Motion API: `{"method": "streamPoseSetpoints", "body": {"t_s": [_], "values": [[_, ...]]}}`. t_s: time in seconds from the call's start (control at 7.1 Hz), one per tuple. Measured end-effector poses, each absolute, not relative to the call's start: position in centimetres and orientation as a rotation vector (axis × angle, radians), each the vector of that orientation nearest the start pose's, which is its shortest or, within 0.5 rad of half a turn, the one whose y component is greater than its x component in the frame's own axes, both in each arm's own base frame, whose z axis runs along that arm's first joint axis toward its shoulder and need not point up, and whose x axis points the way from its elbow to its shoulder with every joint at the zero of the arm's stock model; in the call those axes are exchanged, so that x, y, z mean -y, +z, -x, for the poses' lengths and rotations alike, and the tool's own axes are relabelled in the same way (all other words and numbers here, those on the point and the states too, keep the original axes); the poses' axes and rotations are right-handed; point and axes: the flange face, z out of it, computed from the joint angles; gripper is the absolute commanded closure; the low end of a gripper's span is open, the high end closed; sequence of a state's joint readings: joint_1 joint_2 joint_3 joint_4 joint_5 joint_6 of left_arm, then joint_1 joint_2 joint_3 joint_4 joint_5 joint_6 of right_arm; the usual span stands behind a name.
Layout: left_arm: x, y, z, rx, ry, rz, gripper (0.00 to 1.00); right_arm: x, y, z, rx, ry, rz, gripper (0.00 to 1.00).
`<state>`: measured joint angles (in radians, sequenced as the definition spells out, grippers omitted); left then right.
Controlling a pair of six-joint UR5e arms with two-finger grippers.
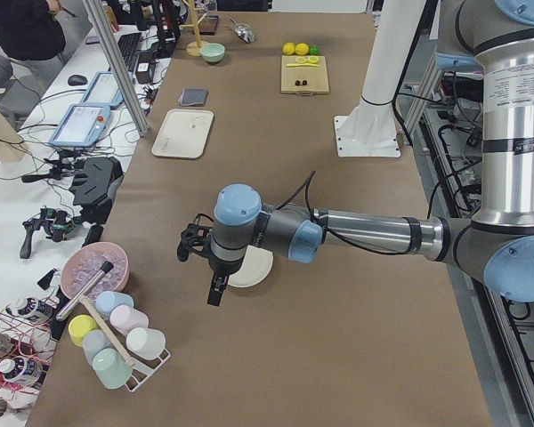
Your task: Place red cherry on plate
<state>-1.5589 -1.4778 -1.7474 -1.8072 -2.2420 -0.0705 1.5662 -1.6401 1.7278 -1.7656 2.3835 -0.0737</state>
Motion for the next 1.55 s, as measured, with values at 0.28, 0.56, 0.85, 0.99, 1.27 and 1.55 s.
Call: {"method": "streamPoseSetpoints", "body": {"t_s": [0.28, 0.56, 0.85, 0.99, 1.27, 1.55], "values": [[47.4, 59.3, 5.9, -0.678, 0.064, -0.281, 0.02, 45.3, 62.9, -5.9, 0.811, -0.033, 0.068, 0.0], [47.4, 59.3, 5.6, -0.677, 0.07, -0.278, 0.02, 45.3, 62.8, -5.9, 0.811, -0.033, 0.066, 0.0], [47.4, 59.4, 5.6, -0.676, 0.069, -0.274, 0.02, 45.4, 62.6, -5.9, 0.812, -0.034, 0.063, 0.0], [47.4, 59.6, 5.6, -0.675, 0.069, -0.271, 0.02, 45.6, 62.3, -5.9, 0.812, -0.035, 0.059, 0.0], [47.4, 59.9, 5.5, -0.674, 0.067, -0.266, 0.02, 45.9, 61.8, -5.9, 0.812, -0.04, 0.047, 0.0], [47.6, 60.1, 5.5, -0.673, 0.066, -0.261, 0.02, 46.0, 61.4, -5.9, 0.812, -0.042, 0.04, 0.0]]}}
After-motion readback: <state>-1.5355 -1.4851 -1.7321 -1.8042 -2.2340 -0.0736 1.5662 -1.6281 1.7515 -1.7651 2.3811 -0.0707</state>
